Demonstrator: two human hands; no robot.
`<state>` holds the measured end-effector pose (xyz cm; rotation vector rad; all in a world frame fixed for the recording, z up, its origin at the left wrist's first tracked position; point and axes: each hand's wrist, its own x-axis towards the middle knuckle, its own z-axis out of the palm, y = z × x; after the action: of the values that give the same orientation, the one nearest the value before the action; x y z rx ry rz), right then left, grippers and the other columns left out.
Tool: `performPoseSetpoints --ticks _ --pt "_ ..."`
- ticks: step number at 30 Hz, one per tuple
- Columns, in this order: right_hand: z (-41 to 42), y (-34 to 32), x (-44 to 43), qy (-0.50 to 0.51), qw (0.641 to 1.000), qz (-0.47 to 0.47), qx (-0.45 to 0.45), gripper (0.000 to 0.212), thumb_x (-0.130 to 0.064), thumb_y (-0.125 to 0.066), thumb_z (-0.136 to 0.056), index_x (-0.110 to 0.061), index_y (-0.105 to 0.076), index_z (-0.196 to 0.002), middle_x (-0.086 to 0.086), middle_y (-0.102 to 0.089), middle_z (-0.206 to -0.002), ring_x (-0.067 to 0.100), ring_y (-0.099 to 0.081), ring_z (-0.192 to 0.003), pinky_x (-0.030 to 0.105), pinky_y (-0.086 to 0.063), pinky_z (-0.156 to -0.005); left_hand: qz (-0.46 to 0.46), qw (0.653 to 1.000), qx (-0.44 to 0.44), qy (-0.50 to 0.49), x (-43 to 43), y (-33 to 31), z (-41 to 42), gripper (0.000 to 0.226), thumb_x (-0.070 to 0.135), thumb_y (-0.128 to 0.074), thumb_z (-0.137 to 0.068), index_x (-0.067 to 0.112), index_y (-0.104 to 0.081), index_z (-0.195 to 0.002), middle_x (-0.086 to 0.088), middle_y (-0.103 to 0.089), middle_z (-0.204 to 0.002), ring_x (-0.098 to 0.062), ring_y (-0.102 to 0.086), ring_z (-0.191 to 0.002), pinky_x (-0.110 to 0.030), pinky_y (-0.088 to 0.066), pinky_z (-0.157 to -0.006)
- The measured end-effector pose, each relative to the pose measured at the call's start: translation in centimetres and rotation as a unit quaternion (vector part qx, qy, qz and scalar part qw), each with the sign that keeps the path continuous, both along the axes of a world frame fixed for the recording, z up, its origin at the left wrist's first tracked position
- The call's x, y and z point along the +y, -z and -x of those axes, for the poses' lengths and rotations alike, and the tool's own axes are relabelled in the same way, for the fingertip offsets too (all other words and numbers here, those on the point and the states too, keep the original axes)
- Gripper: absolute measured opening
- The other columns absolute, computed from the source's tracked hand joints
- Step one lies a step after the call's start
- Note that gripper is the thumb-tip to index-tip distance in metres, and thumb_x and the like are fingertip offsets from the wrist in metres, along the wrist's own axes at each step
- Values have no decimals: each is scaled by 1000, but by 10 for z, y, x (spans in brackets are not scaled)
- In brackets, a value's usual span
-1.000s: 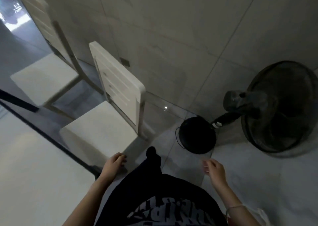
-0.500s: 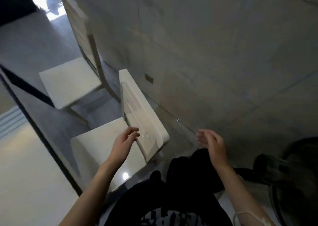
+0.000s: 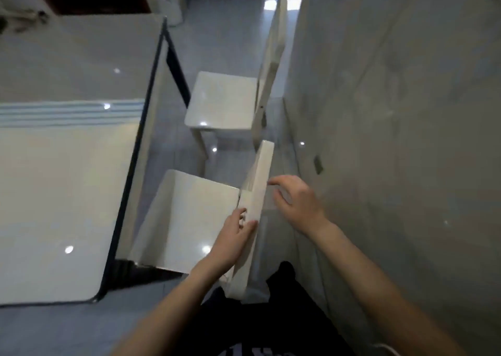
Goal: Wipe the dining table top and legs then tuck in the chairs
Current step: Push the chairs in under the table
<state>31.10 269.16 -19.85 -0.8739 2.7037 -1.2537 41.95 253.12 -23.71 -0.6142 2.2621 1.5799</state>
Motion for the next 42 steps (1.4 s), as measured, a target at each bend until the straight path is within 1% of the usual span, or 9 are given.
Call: performPoseSetpoints --ticks 4,7,13,18,23,29,32,36,42 --pt "47 13 -14 -199 958 -117 167 26 -21 -50 -87 -7 -68 -99 9 -67 -103 28 -60 -103 36 -44 -96 56 996 -21 -73 19 1 -10 49 50 -44 -93 26 -40 -135 -1 -51 -137 -15 -50 -122 -25 -37 -95" --pt "76 24 -29 -282 910 -198 230 32 -30 -42 -92 -13 -69 -98 5 -67 -103 28 -58 -110 39 -35 -106 91 991 -21 -94 30 -2 -16 48 48 -42 -96 28 -39 -139 3 -48 -143 -14 -46 -129 -20 -32 -94" --pt "116 21 -61 -390 829 -299 265 45 -39 -29 -96 -20 -64 -73 -2 -67 -77 23 -57 -81 41 -41 -95 112 988 -43 -101 30 -9 -19 47 48 -39 -97 27 -42 -139 -4 -52 -141 -21 -48 -128 -27 -36 -102" --pt "131 31 -71 -391 823 -289 294 52 -37 -29 -95 -17 -66 -66 2 -66 -68 25 -58 -70 38 -45 -76 158 980 -57 -109 31 -11 -26 61 67 -23 -85 27 -56 -118 -5 -63 -123 -25 -57 -113 -38 -45 -96" --pt "136 43 -71 -404 839 -190 312 46 -30 -39 -95 -14 -56 -55 6 -57 -56 28 -52 -54 36 -38 -59 191 965 -60 -168 34 -14 -29 36 42 -29 -99 20 -55 -86 -13 -67 -98 -33 -60 -94 -37 -45 -75" --pt "153 42 -75 -464 819 -89 326 45 -30 -36 -93 -17 -56 -55 4 -53 -51 26 -49 -45 32 -36 -46 352 882 -159 -268 61 -21 -31 67 50 -12 -94 12 -67 -88 -11 -68 -90 -32 -63 -88 -36 -48 -73" --pt "150 43 -75 -462 814 -89 342 40 -27 -42 -85 -16 -54 -48 5 -50 -45 25 -46 -39 27 -29 -44 353 846 -164 -365 82 -18 -32 73 53 -7 -88 13 -68 -88 -8 -70 -85 -30 -65 -82 -36 -48 -71" --pt "153 40 -83 -481 806 -106 329 40 -30 -42 -81 -15 -55 -46 4 -51 -44 23 -46 -36 24 -27 -42 358 809 -209 -416 80 -13 -25 59 45 -26 -85 6 -60 -55 -13 -63 -55 -34 -61 -51 -32 -40 -44" --pt "159 41 -107 -500 792 -124 328 41 -33 -41 -81 -15 -57 -48 4 -53 -47 23 -49 -38 23 -26 -43 387 781 -192 -451 61 -14 -19 65 49 -15 -78 4 -57 -58 -15 -64 -61 -33 -61 -58 -34 -33 -52"
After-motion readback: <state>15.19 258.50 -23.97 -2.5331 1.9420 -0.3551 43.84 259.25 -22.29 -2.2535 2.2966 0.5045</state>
